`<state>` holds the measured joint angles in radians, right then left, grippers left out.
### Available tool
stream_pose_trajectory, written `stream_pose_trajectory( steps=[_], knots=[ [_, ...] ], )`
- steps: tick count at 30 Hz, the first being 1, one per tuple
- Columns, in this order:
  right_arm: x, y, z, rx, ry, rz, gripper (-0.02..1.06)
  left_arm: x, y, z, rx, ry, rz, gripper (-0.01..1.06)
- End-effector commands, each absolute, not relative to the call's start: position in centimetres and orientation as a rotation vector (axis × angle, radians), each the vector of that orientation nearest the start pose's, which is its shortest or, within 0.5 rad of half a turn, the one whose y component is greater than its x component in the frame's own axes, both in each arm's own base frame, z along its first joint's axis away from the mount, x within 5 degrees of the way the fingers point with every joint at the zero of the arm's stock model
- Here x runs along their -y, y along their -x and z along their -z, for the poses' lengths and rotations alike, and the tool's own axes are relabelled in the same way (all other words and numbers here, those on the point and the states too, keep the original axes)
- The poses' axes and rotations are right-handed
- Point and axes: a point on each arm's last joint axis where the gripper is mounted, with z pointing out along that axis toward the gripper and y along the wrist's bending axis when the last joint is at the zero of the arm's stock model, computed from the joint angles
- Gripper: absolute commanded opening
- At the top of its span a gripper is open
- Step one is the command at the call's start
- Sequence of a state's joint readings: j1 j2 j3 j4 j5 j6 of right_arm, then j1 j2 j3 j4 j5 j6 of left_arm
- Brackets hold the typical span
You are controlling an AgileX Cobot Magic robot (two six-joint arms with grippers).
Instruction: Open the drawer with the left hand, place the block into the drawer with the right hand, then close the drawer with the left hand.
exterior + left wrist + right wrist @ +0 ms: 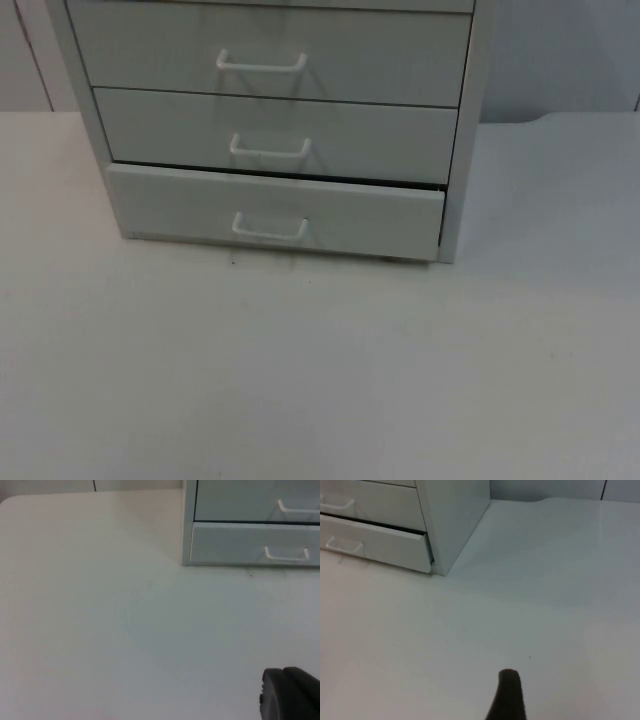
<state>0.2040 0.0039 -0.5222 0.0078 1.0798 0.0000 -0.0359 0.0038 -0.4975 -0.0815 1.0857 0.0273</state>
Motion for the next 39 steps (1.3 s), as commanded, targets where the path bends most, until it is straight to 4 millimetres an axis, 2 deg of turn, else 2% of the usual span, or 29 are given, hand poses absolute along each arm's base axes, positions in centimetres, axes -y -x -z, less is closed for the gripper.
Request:
stream_pose_trajectory(
  steps=[1, 6, 8, 10, 11, 13, 18, 21, 22, 23, 26, 29, 30, 31, 39],
  knots=[
    [0.15, 0.73, -27.99, -2.040, 0.204, -0.133, 0.63, 0.70, 0.50, -27.46, -2.061, -0.060, 0.115, 0.00],
    [0.15, 0.73, -27.99, -2.040, 0.204, -0.133, 0.68, 0.70, 0.50, -27.46, -2.061, -0.060, 0.115, 0.00],
    [0.15, 0.73, -27.99, -2.040, 0.204, -0.133, 0.77, 0.70, 0.50, -27.46, -2.061, -0.060, 0.115, 0.00],
    [0.15, 0.73, -27.99, -2.040, 0.204, -0.133, 0.92, 0.70, 0.50, -27.46, -2.061, -0.060, 0.115, 0.00],
    [0.15, 0.73, -27.99, -2.040, 0.204, -0.133, 0.92, 0.70, 0.50, -27.46, -2.061, -0.060, 0.115, 0.00],
    [0.15, 0.73, -27.99, -2.040, 0.204, -0.133, 1.05, 0.70, 0.50, -27.46, -2.061, -0.060, 0.115, 0.00],
    [0.15, 0.73, -27.99, -2.040, 0.204, -0.133, 1.05, 0.70, 0.50, -27.46, -2.061, -0.059, 0.115, 0.00],
    [0.15, 0.73, -27.99, -2.040, 0.204, -0.133, 1.05, 0.70, 0.50, -27.46, -2.061, -0.058, 0.116, 0.11],
    [0.15, 0.73, -27.99, -2.040, 0.204, -0.133, 1.05, 0.70, 0.50, -27.46, -2.061, -0.058, 0.116, 0.20],
    [0.15, 0.73, -27.99, -2.040, 0.204, -0.133, 1.05, 0.70, 0.50, -27.46, -2.061, -0.058, 0.116, 0.20],
    [0.15, 0.73, -27.99, -2.040, 0.204, -0.133, 1.05, 0.70, 0.50, -27.46, -2.061, -0.058, 0.116, 0.51],
    [0.15, 0.73, -27.99, -2.040, 0.204, -0.133, 1.05, 0.70, 0.50, -27.46, -2.061, -0.058, 0.116, 0.95],
    [0.15, 0.73, -27.99, -2.040, 0.204, -0.133, 1.05, 0.70, 0.50, -27.46, -2.061, -0.058, 0.116, 0.95],
    [0.15, 0.73, -27.99, -2.040, 0.204, -0.133, 1.05, 0.70, 0.50, -27.46, -2.061, -0.058, 0.116, 1.06],
    [0.15, 0.73, -27.99, -2.040, 0.204, -0.133, 1.05, 0.70, 0.50, -27.46, -2.061, -0.055, 0.117, 1.05]
  ],
)
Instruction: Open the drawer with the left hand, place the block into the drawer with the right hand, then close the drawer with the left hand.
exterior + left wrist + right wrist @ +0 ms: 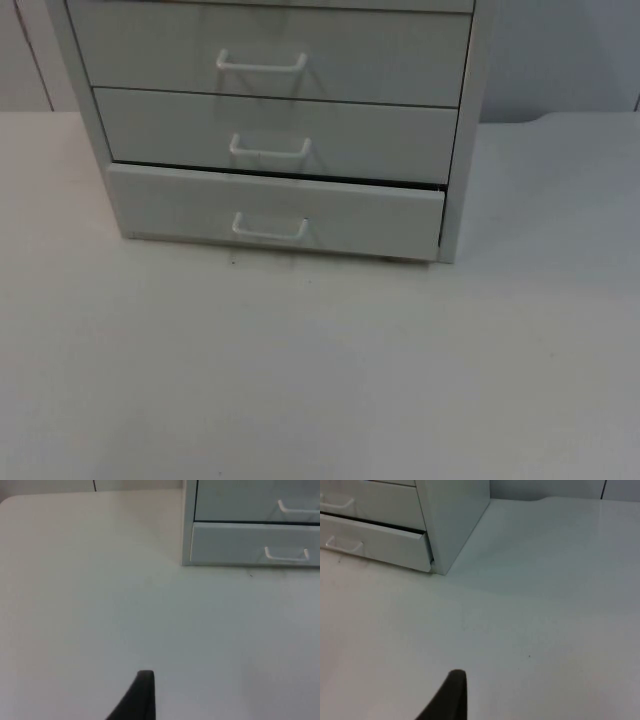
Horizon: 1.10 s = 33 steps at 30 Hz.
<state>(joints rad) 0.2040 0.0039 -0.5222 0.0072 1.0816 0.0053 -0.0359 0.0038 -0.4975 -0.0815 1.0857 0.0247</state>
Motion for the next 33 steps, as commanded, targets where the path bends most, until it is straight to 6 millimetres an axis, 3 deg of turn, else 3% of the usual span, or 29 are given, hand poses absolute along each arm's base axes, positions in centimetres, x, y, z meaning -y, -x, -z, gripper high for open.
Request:
stream_pose_trajectory(
  steps=[1, 22, 33],
  knots=[
    [0.15, 0.73, -27.99, -2.040, 0.204, -0.133, 1.05, 0.70, 0.50, -27.46, -2.061, -0.055, 0.117, 1.05],
    [0.07, 0.74, -28.01, -2.041, 0.175, -0.135, 1.05, 0.70, 0.50, -27.46, -2.061, -0.055, 0.117, 1.05],
    [-0.07, 0.74, -28.01, -2.046, -0.012, -0.021, 1.05, 0.70, 0.50, -27.46, -2.061, -0.055, 0.117, 1.05]
  ],
)
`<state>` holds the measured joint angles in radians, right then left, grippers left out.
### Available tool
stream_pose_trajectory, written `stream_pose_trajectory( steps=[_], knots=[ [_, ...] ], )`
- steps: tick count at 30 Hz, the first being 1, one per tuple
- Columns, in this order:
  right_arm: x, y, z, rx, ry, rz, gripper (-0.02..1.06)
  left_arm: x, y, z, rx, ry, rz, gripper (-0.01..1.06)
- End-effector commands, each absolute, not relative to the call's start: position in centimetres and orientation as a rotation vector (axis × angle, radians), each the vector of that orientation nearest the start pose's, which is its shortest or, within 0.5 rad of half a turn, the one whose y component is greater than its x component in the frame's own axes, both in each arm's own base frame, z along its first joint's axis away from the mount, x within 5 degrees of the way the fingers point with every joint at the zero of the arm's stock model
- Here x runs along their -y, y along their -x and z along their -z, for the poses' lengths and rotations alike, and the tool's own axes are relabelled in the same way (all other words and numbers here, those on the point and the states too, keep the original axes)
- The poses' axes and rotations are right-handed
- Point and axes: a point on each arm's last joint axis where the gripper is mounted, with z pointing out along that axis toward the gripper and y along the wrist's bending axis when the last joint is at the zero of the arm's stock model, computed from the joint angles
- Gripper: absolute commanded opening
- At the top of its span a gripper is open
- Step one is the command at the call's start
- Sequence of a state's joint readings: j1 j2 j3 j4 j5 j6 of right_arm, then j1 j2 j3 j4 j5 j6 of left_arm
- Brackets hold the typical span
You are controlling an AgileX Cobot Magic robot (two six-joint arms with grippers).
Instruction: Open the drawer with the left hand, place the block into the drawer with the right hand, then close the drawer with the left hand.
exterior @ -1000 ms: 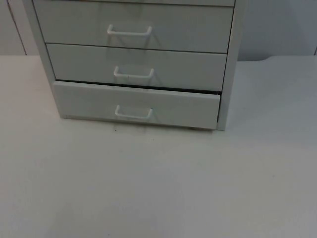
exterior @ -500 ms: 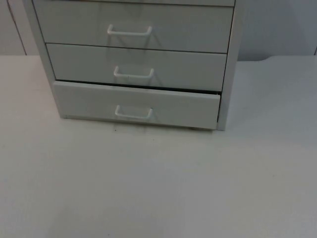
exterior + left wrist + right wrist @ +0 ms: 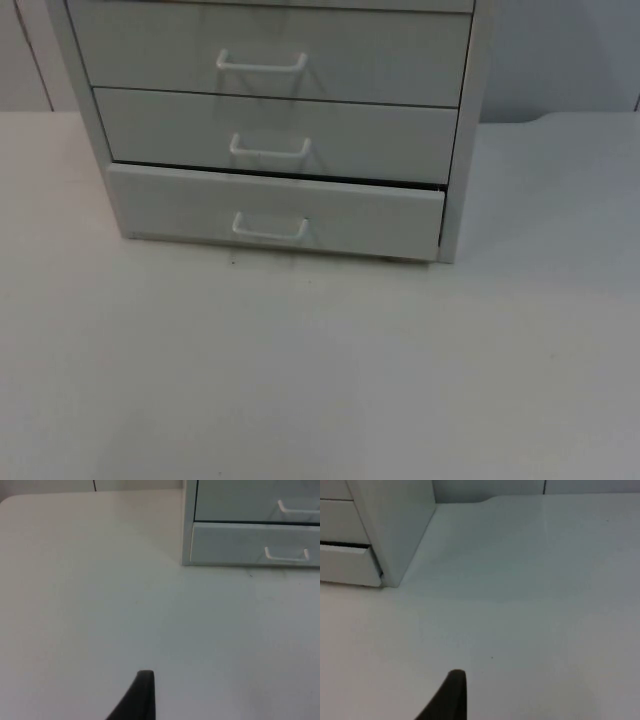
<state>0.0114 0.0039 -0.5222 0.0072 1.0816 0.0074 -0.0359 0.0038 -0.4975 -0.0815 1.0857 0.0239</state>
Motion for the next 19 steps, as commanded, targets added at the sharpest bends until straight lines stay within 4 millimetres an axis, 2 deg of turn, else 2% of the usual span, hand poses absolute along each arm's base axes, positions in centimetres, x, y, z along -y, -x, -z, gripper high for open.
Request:
stream_pose_trajectory(
  steps=[1, 19],
  knots=[
    [-0.08, 0.74, -28.01, -2.046, -0.029, -0.011, 1.05, 0.70, 0.50, -27.46, -2.061, -0.055, 0.117, 1.05],
    [-0.09, 0.73, -28.01, -2.046, -0.044, -0.002, 1.05, 0.71, 0.47, -27.46, -2.061, -0.015, 0.093, 1.05]
  ],
)
